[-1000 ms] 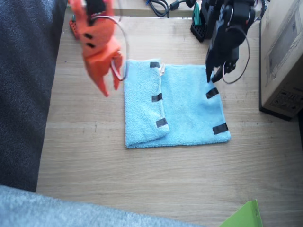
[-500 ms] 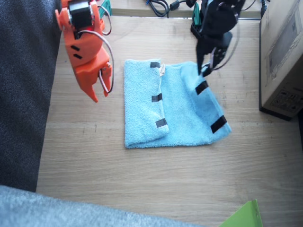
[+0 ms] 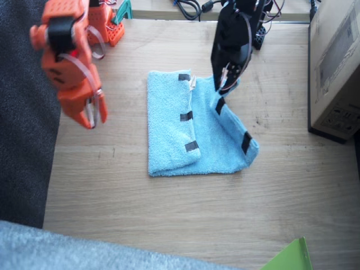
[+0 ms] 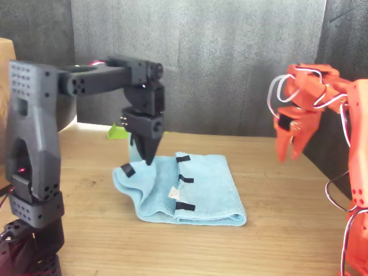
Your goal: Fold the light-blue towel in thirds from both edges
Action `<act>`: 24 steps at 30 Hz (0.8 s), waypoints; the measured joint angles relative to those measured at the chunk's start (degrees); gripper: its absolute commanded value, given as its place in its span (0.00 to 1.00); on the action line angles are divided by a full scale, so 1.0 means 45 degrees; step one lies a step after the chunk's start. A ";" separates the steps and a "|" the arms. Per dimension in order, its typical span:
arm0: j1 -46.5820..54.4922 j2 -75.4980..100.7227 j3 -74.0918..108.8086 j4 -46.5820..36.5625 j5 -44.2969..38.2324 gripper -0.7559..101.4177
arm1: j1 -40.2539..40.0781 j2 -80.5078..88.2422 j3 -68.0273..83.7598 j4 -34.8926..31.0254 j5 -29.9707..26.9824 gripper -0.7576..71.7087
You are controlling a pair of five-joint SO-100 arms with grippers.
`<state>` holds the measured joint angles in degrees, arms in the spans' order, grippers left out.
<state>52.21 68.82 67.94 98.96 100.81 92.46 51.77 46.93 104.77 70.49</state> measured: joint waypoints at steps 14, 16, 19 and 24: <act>-0.1543 -0.4941 -0.7051 0.2520 0.0508 0.01 | -0.1211 0.2246 0.4043 -0.1797 -0.0273 0.28; -0.1797 -0.6133 -0.8789 0.3184 0.0508 0.03 | -0.1230 0.2441 0.4238 -0.1816 -0.0273 0.29; -0.2188 -0.7441 -1.1152 0.4043 0.0488 0.21 | -0.1035 0.2656 0.4512 -0.1855 -0.0273 0.29; -0.2578 -0.7520 -1.2227 0.4121 0.0449 0.26 | -0.1074 0.2812 0.4727 -0.2051 -0.0273 0.29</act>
<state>40.61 34.98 12.92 117.51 102.83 87.63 64.42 68.20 95.54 69.26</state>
